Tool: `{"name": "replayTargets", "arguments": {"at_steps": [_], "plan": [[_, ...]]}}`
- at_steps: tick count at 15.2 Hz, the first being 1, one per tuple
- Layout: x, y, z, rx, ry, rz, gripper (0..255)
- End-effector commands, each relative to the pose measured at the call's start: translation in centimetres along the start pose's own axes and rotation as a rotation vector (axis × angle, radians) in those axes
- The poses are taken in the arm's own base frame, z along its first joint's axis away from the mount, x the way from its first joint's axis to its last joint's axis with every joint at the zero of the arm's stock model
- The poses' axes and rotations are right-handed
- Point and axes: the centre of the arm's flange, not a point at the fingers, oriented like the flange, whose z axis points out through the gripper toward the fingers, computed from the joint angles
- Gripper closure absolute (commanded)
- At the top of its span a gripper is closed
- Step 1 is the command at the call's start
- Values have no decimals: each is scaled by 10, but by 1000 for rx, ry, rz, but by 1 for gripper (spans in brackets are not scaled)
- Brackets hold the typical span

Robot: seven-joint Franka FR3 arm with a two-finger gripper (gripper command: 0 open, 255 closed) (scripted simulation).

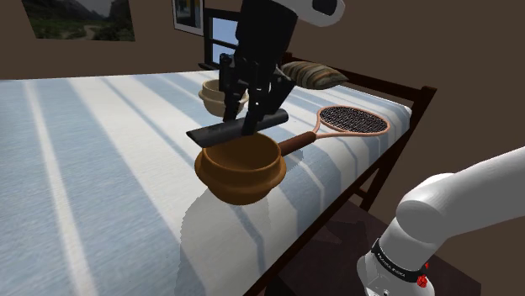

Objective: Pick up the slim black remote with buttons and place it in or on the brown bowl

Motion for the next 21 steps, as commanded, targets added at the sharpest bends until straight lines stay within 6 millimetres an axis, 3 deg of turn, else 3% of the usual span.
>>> {"name": "replayTargets", "arguments": {"at_steps": [1, 7, 15, 16, 21], "plan": [[2, 1, 10, 0, 0, 1, 255], [9, 2, 39, 0, 0, 1, 255], [9, 2, 39, 0, 0, 1, 255], [9, 2, 39, 0, 0, 1, 0], [9, 2, 39, 0, 0, 1, 0]]}}
